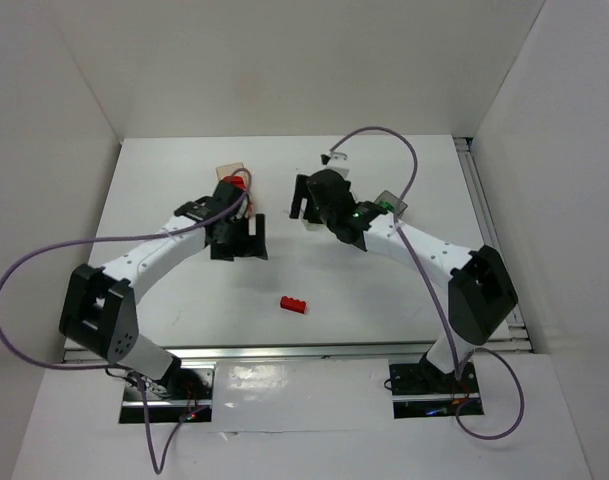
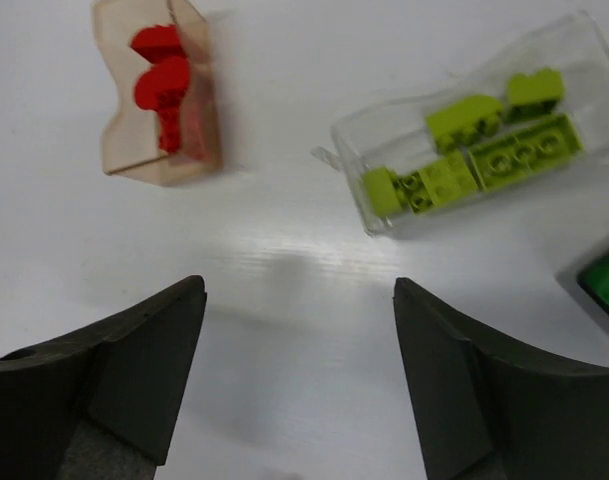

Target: Sort the legos into containers by color

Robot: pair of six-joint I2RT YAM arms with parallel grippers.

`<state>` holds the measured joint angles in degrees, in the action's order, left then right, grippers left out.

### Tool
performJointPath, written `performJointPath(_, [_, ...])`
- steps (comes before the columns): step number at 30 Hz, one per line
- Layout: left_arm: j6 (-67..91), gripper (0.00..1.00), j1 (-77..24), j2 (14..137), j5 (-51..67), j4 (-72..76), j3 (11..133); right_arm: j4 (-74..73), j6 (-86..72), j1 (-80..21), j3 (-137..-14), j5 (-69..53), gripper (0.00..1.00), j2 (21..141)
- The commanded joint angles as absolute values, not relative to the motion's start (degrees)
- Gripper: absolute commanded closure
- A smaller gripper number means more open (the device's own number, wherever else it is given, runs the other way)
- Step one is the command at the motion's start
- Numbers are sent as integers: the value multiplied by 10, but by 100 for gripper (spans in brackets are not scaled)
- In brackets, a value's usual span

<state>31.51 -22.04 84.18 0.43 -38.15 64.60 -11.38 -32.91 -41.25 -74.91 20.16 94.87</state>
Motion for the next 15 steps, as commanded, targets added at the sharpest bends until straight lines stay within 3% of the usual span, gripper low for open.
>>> performJointPath(1, [278,1,-298,893,56,-365,659,-179,-361,-406,-686,242,14,891])
performJointPath(5, [268,0,-376,931,62,-381,659,-243,-399,-394,-624,282,5,797])
performJointPath(15, [309,0,-504,959,28,-352,635,-292,-412,-359,-579,295,4,737])
